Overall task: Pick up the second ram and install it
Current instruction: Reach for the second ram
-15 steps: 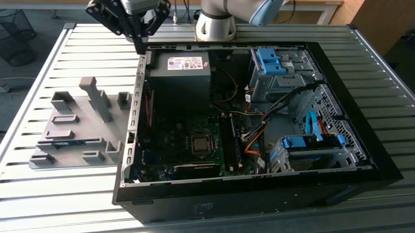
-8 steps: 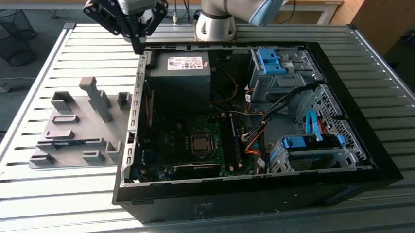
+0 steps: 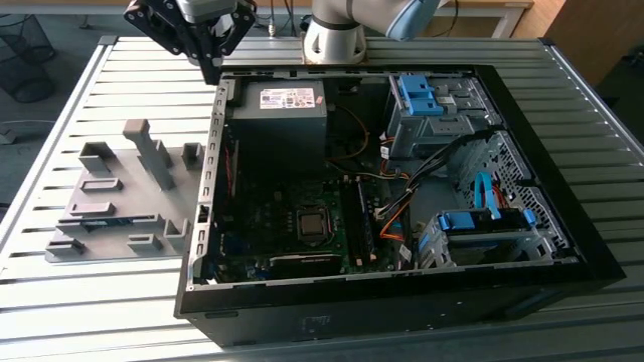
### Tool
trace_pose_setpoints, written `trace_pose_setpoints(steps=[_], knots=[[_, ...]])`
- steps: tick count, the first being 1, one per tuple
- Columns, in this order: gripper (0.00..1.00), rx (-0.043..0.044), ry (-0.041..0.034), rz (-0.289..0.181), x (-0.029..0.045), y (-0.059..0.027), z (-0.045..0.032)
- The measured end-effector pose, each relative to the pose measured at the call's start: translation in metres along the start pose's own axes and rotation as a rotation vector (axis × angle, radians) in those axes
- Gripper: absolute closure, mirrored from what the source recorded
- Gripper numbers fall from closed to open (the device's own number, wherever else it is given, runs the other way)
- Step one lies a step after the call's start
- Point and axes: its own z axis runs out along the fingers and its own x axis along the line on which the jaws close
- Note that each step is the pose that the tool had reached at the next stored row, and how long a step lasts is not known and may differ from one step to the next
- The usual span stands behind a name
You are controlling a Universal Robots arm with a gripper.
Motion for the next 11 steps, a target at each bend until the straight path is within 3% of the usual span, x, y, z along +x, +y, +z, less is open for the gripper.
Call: trace_pose_setpoints(steps=[11], knots=[[0.90, 0.0000, 0.0000, 0.000, 0.0057, -0.0004, -0.0001]])
